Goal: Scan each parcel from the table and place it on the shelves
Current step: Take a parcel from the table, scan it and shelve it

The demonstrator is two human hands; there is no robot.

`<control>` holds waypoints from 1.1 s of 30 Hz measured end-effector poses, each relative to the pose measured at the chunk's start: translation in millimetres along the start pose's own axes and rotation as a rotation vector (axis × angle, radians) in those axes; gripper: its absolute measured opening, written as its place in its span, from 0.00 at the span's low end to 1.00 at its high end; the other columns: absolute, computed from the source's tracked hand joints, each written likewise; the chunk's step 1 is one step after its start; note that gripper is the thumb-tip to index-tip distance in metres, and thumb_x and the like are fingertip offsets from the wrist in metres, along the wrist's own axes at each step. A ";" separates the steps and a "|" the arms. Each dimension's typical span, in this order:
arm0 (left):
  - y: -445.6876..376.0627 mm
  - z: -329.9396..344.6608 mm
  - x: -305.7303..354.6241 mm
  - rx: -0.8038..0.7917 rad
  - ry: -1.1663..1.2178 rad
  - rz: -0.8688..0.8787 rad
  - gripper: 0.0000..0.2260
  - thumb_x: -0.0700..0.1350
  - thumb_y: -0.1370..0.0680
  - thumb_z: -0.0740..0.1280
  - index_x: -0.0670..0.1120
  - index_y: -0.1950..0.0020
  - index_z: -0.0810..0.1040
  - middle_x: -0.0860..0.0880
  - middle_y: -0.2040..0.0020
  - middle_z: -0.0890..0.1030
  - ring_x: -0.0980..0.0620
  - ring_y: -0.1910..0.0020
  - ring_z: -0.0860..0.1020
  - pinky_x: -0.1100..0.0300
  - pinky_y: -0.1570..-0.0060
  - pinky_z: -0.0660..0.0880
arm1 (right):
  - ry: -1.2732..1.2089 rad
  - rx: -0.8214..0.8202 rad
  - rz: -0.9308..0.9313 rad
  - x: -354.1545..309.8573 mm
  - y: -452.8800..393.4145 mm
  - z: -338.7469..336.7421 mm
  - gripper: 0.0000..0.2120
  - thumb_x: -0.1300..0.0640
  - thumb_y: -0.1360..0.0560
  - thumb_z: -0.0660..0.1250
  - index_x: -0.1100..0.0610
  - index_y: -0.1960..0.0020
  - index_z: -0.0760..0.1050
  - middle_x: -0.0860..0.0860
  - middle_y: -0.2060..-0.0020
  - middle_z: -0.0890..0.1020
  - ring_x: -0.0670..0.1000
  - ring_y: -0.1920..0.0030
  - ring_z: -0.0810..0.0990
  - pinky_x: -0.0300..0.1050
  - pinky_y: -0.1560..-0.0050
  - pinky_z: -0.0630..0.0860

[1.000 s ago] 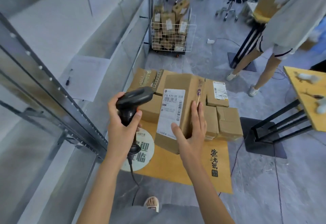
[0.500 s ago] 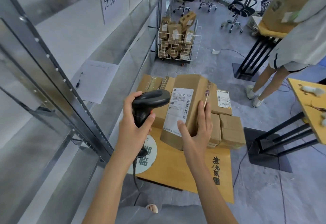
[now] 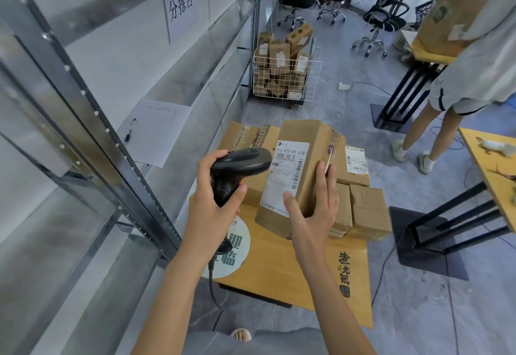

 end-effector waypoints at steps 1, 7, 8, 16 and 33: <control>-0.1 -0.1 0.2 0.001 -0.002 0.002 0.31 0.40 0.21 0.71 0.76 0.39 0.64 0.50 0.42 0.78 0.54 0.64 0.82 0.69 0.63 0.77 | 0.001 -0.002 -0.001 0.0 -0.3 0.2 0.40 0.45 0.28 0.69 0.23 0.26 0.51 0.33 0.20 0.51 0.44 0.21 0.52 0.66 0.23 0.53; -0.9 -1.2 0.5 0.005 -0.005 0.012 0.30 0.40 0.21 0.72 0.75 0.38 0.64 0.49 0.41 0.78 0.53 0.64 0.82 0.69 0.63 0.77 | 0.005 -0.002 0.000 -2.0 -0.6 1.0 0.39 0.43 0.28 0.68 0.25 0.25 0.51 0.36 0.19 0.51 0.48 0.19 0.50 0.67 0.23 0.52; -1.0 -1.5 0.1 0.004 -0.005 0.011 0.30 0.40 0.21 0.72 0.75 0.38 0.64 0.49 0.40 0.78 0.53 0.64 0.82 0.69 0.62 0.77 | 0.006 0.000 0.002 -2.1 -1.1 0.9 0.39 0.43 0.28 0.68 0.26 0.25 0.51 0.36 0.19 0.51 0.48 0.19 0.50 0.67 0.23 0.52; -2.0 -4.7 -3.4 -0.001 -0.007 0.013 0.30 0.40 0.21 0.72 0.74 0.37 0.65 0.51 0.41 0.78 0.53 0.65 0.82 0.67 0.62 0.78 | 0.009 -0.002 0.011 -4.3 -1.9 2.5 0.39 0.45 0.28 0.68 0.28 0.25 0.51 0.38 0.19 0.52 0.48 0.20 0.51 0.66 0.23 0.52; 8.0 -28.0 -9.7 0.101 -0.041 -0.030 0.27 0.42 0.21 0.72 0.71 0.35 0.66 0.53 0.43 0.79 0.53 0.66 0.83 0.65 0.63 0.79 | -0.029 -0.082 0.014 -10.4 1.4 15.8 0.38 0.44 0.28 0.68 0.27 0.25 0.51 0.35 0.20 0.51 0.44 0.20 0.51 0.66 0.22 0.52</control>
Point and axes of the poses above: each hand's wrist, its own y-axis away from the middle knuckle, its own z-axis out of the palm, x = y × z, the point moved 3 cm from there along -y, towards the middle knuckle
